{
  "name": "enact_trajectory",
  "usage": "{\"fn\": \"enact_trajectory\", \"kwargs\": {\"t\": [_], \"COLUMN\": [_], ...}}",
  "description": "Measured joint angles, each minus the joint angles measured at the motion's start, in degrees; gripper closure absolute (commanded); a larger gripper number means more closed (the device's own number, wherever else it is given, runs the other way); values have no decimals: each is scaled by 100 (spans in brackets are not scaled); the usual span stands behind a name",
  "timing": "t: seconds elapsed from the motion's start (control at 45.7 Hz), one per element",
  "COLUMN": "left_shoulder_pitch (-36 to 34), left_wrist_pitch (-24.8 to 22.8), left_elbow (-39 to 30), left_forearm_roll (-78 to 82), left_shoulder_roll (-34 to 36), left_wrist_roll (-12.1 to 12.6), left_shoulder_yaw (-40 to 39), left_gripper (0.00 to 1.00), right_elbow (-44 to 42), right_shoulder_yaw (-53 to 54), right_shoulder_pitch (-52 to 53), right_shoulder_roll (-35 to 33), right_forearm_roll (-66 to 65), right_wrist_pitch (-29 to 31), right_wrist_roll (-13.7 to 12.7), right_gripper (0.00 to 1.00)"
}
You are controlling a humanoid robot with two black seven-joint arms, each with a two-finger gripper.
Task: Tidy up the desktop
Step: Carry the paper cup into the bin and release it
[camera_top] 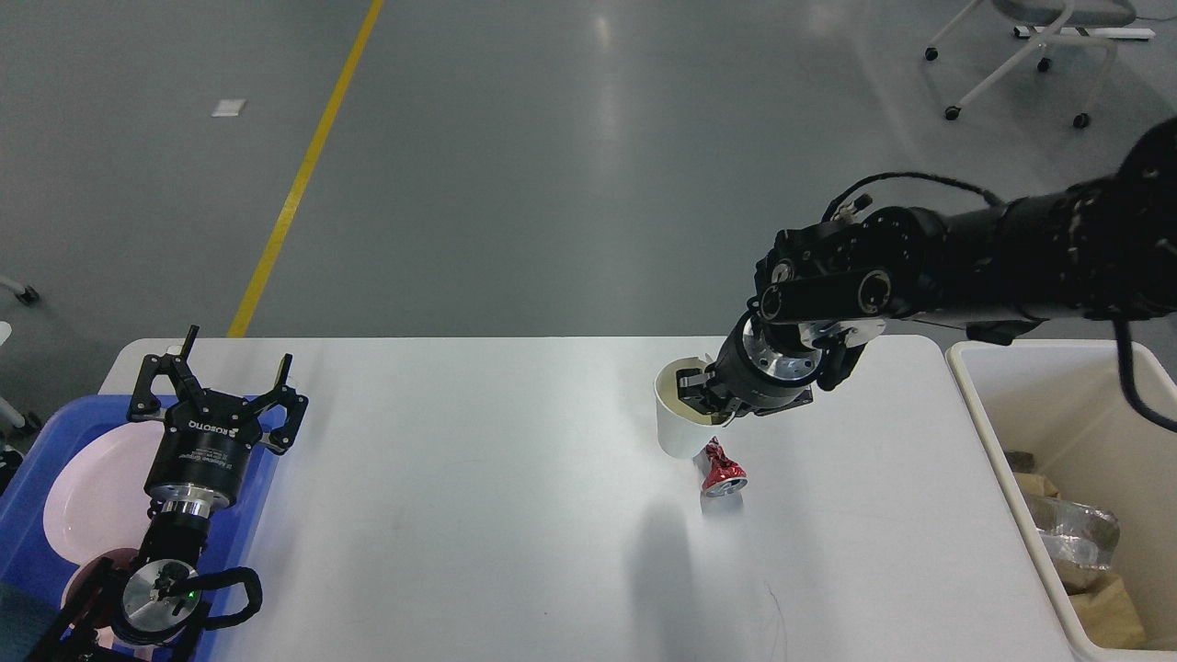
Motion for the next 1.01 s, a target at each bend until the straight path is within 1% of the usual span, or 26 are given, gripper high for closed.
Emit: {"fn": "enact_trajectory", "kwargs": {"t": [0.284, 0.35, 0.416, 0.569, 0.678, 0.787, 0.897, 1.006], "left_shoulder_pitch": [0, 0, 0, 0, 0, 0, 0, 0], "left_wrist_pitch": [0, 0, 0, 0, 0, 0, 0, 0], "left_elbow": [0, 0, 0, 0, 0, 0, 0, 0], "left_forearm_roll": [0, 0, 0, 0, 0, 0, 0, 0], "left_shoulder_roll": [0, 0, 0, 0, 0, 0, 0, 0], "left_wrist_roll": [0, 0, 0, 0, 0, 0, 0, 0], "left_shoulder_yaw": [0, 0, 0, 0, 0, 0, 0, 0], "left_gripper": [4, 4, 4, 4, 4, 4, 4, 4], "right_elbow": [1182, 1415, 1634, 1902, 1935, 1896, 1738, 1369], "right_shoulder_yaw": [-568, -778, -1023, -1517, -1670, -2078, -2708, -3155], "right_shoulder_pitch": [2080, 2505, 2889, 3353, 3402, 3346, 3042, 2450], "right_shoulder_roll": [-740, -866, -966, -1045, -1070, -1224, -1633, -2380], "right_forearm_roll": [-17, -18, -19, 42, 64, 166, 217, 152], "right_wrist_pitch": [1522, 1709, 1775, 1788, 1743, 1549, 1216, 736], "right_wrist_roll": [8, 7, 6, 2, 1, 1, 1, 6], "right_gripper": [100, 100, 100, 100, 100, 100, 100, 100]}}
